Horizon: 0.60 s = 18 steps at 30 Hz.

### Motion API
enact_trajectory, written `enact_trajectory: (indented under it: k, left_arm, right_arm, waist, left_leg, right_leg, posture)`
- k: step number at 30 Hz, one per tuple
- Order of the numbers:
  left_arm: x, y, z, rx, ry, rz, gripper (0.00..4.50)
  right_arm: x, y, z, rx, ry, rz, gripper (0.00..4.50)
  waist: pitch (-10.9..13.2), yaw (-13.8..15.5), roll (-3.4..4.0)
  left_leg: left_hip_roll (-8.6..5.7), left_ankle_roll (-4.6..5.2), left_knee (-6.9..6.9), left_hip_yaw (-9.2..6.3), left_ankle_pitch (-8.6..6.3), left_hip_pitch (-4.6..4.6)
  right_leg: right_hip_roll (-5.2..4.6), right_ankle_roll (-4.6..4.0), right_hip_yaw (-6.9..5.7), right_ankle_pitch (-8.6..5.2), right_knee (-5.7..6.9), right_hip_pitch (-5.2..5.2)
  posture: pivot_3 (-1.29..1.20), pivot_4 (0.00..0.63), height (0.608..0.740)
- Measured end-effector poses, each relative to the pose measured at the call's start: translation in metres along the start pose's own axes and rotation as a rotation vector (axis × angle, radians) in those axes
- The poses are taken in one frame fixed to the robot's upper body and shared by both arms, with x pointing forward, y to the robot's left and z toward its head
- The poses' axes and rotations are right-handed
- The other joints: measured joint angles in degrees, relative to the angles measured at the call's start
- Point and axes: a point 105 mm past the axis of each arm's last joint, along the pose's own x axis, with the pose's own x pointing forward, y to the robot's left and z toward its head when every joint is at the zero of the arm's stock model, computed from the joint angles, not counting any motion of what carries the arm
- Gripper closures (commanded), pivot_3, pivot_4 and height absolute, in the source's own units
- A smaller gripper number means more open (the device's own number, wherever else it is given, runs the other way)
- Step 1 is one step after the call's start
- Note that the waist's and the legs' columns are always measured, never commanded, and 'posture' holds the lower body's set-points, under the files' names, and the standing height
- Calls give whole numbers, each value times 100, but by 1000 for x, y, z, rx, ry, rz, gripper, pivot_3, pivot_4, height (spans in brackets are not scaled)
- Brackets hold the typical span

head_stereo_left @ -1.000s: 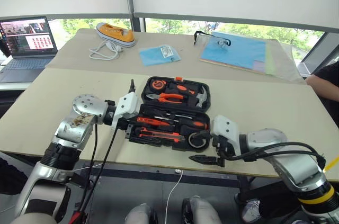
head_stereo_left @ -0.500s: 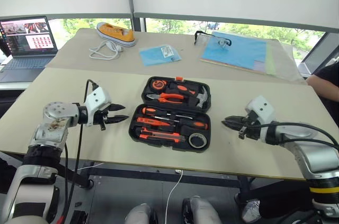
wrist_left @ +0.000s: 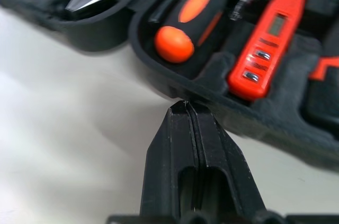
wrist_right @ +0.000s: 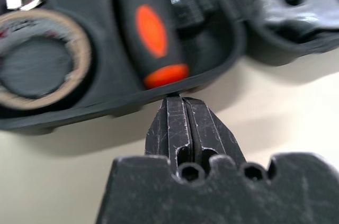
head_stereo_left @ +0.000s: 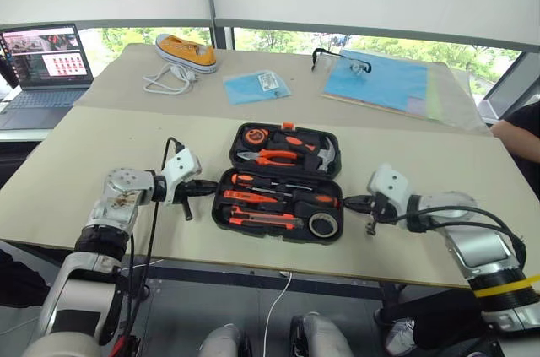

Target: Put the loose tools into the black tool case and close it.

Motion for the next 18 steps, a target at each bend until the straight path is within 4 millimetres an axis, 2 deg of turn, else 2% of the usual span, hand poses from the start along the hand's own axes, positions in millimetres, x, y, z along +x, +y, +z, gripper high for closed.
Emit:
enact_trajectory:
  k: [6,15,17,18]
  left_arm:
    - [-8,-34,-8,39,48,-125,4426]
    - [-12,-41,-9,62,60,-132,4426]
    - [-14,-39,-12,49,64,-119,3934]
    - [-18,-35,-15,26,60,-97,3813]
  right_arm:
    - [-12,22,-3,-12,7,37,4500]
    - [-18,39,-11,1,21,39,4500]
    - [-21,42,-18,19,48,46,3919]
    - [-26,40,-23,42,75,39,3783]
  waist:
    - [0,-1,1]
    - [-1,19,1]
    - [-1,19,2]
    - [-1,15,2]
  left_leg:
    - [3,-1,-7,-4,-1,6]
    - [3,-1,-5,-6,-1,11]
    - [3,-1,-5,-5,-1,11]
    - [3,-1,-5,-5,-1,12]
  right_leg:
    - [-10,0,4,-8,4,-2]
    - [-18,1,10,-9,8,1]
    - [-18,1,11,-9,9,1]
    - [-18,1,11,-9,10,1]
  posture:
    - [0,150,718]
    - [0,150,718]
    - [0,150,718]
    - [0,150,718]
